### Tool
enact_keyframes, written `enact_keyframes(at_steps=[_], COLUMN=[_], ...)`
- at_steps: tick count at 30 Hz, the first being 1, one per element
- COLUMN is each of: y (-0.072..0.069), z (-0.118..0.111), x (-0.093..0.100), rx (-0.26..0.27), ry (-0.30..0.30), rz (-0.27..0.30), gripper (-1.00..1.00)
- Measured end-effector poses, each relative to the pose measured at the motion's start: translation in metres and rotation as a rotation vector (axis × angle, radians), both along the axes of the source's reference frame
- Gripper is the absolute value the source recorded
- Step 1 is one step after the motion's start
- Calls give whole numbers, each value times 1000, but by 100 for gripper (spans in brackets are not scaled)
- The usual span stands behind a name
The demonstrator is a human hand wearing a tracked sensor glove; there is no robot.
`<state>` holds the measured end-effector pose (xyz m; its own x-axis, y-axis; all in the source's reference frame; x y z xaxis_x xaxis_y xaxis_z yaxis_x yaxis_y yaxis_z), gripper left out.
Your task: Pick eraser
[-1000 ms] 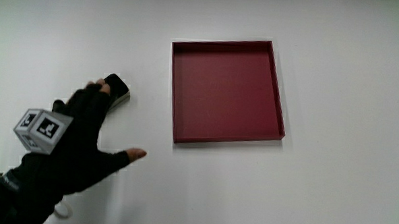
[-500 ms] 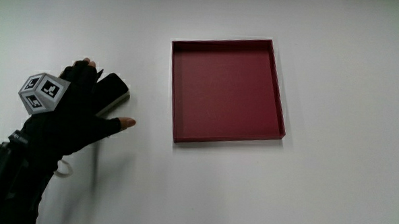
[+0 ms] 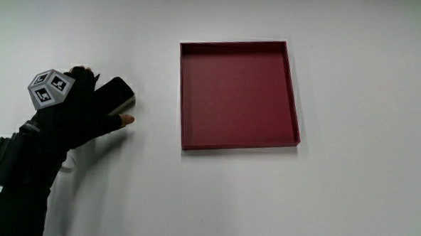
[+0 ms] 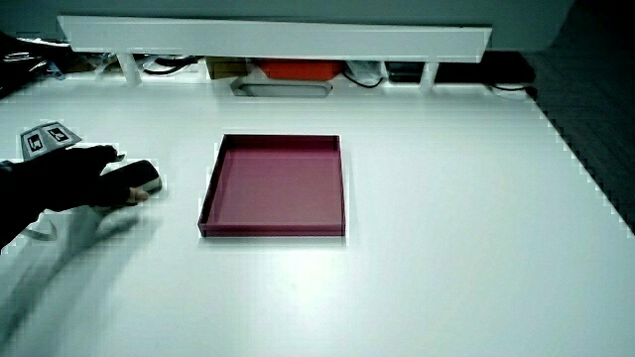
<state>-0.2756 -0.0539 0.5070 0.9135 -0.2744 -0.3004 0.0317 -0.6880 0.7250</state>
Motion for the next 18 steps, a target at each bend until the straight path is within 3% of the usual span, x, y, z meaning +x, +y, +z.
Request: enact_keyframes(at_steps=[3, 10, 14, 18], y=[-1, 2, 3, 4], z=[10, 15, 15, 13], x=[-3, -5, -6, -9], rx=[-35, -43, -25, 23], ry=[-21, -15, -15, -3], rz=[-3, -8, -15, -36], gripper=[0, 0, 0, 18])
